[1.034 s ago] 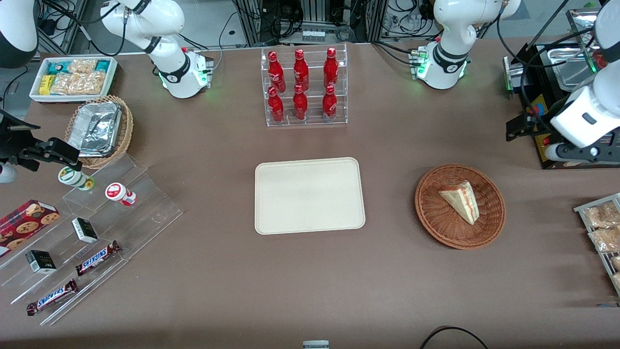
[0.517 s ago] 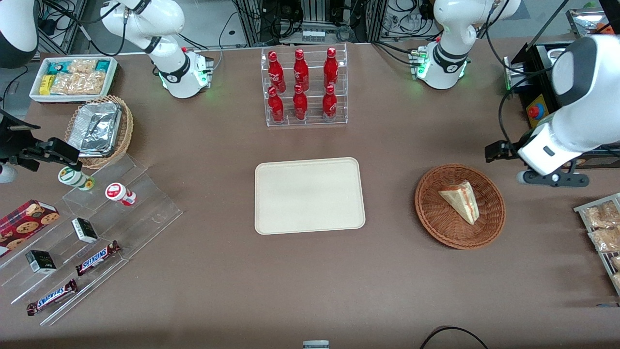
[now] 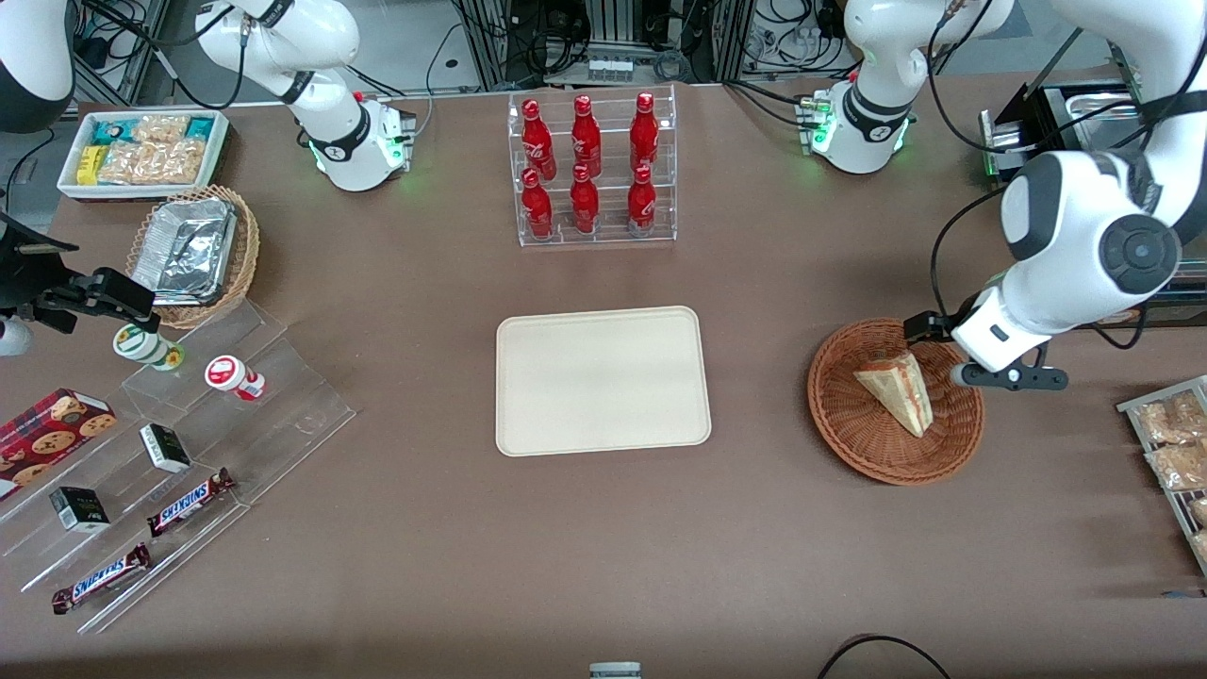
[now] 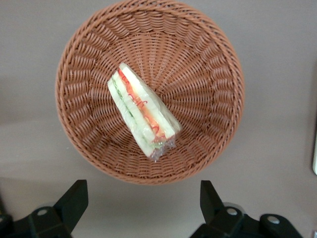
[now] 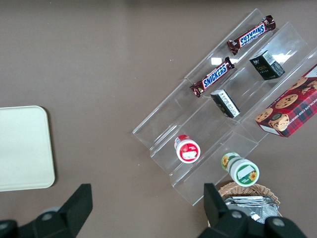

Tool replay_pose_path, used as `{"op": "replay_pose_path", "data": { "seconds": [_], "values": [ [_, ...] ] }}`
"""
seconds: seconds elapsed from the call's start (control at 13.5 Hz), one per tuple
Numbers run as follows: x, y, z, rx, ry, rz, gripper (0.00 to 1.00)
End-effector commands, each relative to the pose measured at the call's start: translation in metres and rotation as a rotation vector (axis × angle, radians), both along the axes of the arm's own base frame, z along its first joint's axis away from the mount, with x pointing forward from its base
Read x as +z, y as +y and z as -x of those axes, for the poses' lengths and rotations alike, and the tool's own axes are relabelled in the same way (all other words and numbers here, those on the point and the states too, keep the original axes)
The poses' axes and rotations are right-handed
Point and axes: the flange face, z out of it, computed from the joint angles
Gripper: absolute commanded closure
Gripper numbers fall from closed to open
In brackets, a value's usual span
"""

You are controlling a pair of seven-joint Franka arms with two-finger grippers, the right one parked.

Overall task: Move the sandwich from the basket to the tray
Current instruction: 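Lower the left gripper and close it on the wrapped sandwich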

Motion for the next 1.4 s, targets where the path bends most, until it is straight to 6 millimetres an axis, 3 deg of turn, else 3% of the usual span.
{"op": "replay_pose_path", "data": {
  "seconds": [0.0,0.44,0.96,1.33],
  "values": [
    [-0.024,-0.001,-0.001,0.060,0.012,-0.005,0.00],
    [-0.040,-0.003,-0.006,0.250,-0.034,-0.020,0.00],
    [-0.064,-0.007,-0.014,0.794,-0.040,-0.061,0.00],
    [-0.082,-0.015,-0.012,0.791,-0.014,-0.080,0.00]
  ]
}}
